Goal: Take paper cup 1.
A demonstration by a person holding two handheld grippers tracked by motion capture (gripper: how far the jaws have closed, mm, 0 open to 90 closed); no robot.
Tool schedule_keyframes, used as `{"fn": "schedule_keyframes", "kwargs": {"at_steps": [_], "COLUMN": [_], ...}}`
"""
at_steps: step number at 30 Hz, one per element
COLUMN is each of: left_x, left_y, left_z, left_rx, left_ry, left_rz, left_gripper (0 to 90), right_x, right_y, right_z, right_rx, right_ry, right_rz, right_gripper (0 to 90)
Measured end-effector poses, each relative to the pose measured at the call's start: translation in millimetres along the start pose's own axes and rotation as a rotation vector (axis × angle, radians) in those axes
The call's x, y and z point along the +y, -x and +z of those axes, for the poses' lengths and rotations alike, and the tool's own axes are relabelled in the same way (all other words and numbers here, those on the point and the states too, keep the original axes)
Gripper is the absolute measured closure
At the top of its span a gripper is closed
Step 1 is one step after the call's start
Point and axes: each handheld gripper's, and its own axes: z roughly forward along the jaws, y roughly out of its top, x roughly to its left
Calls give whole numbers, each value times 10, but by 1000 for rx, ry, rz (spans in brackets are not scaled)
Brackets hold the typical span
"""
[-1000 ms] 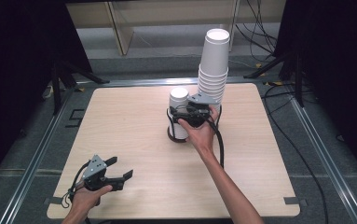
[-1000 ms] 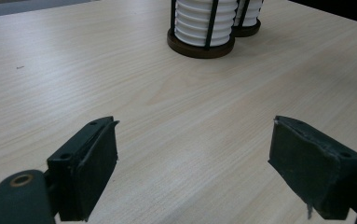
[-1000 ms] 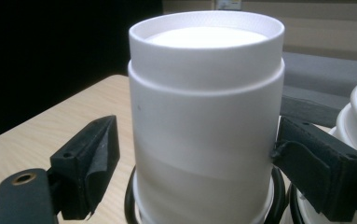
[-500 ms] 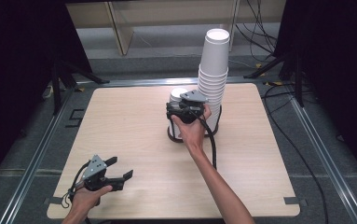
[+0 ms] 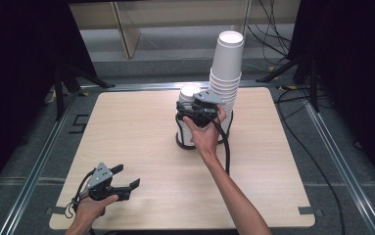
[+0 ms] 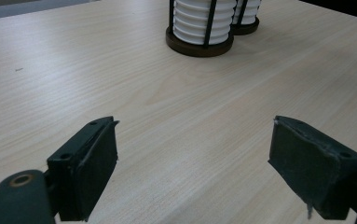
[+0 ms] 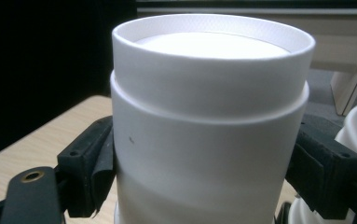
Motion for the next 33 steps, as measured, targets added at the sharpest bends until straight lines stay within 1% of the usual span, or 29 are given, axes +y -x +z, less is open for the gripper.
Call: {"fn": "schedule_keyframes", "kwargs": {"at_steps": [1, 2, 3, 4, 5, 8, 9, 10, 12, 13, 14, 17, 19, 20, 21, 22, 24, 26, 27, 28, 29, 30, 31, 33], "left_x": [1, 2, 2, 1, 5, 1, 7, 8, 7, 6, 4, 3, 2, 1, 1, 2, 2, 0, -1, -1, 0, -1, -2, -4], "left_y": [0, -1, 0, 1, 2, 0, 7, 5, 6, 5, 4, 3, 3, 6, 7, 6, 8, 12, 12, 12, 12, 16, 18, 19], "left_z": [0, 0, -1, 1, -9, 2, -11, -16, -12, -8, -4, -1, 0, 1, 1, 1, 2, 5, 6, 7, 8, 13, 14, 16], "left_rx": [0, 1, 1, 3, 6, -2, 10, 8, 5, 1, -3, -8, -8, -8, -9, -9, -8, -8, -8, -8, -9, -10, -10, -12], "left_ry": [0, 0, 0, 5, -6, 3, -14, -23, -17, -14, -11, -10, -10, -10, -9, -9, -8, -5, -4, -4, -4, -1, 0, 0], "left_rz": [0, 0, -1, 0, 4, 1, 3, 9, 10, 8, 9, 9, 9, 7, 7, 8, 7, 6, 5, 5, 5, -1, -3, -4], "left_gripper": [148, 148, 148, 148, 148, 148, 148, 148, 148, 148, 148, 148, 148, 148, 148, 148, 148, 148, 148, 148, 148, 148, 148, 148], "right_x": [0, 28, 54, 82, 110, 234, 234, 258, 323, 352, 380, 452, 482, 487, 488, 482, 440, 379, 305, 305, 267, 184, 184, 109], "right_y": [0, -3, -14, -9, -18, -54, -54, -64, -77, -72, -77, -82, -73, -75, -63, -67, -77, -82, -84, -84, -82, -85, -85, -88], "right_z": [0, -12, -30, -38, -56, -123, -123, -141, -176, -195, -217, -296, -355, -390, -425, -465, -533, -599, -649, -649, -681, -723, -723, -761], "right_rx": [0, 3, 6, 10, 17, 19, 19, 20, 28, 30, 37, 53, 68, 79, 97, 100, 131, 166, 193, 193, 197, 236, 236, 254], "right_ry": [0, 12, 16, 35, 47, 73, 73, 73, 90, 97, 99, 114, 124, 124, 135, 121, 109, 97, 94, 94, 86, 79, 79, 62], "right_rz": [0, 5, 22, 7, 18, 5, 5, 11, 9, -3, 8, 9, -11, -1, -16, -12, -3, 4, -10, -10, -15, 4, 4, 2], "right_gripper": [180, 180, 180, 180, 180, 180, 180, 180, 180, 180, 180, 180, 180, 180, 180, 180, 180, 180, 180, 180, 180, 180, 180, 180]}}
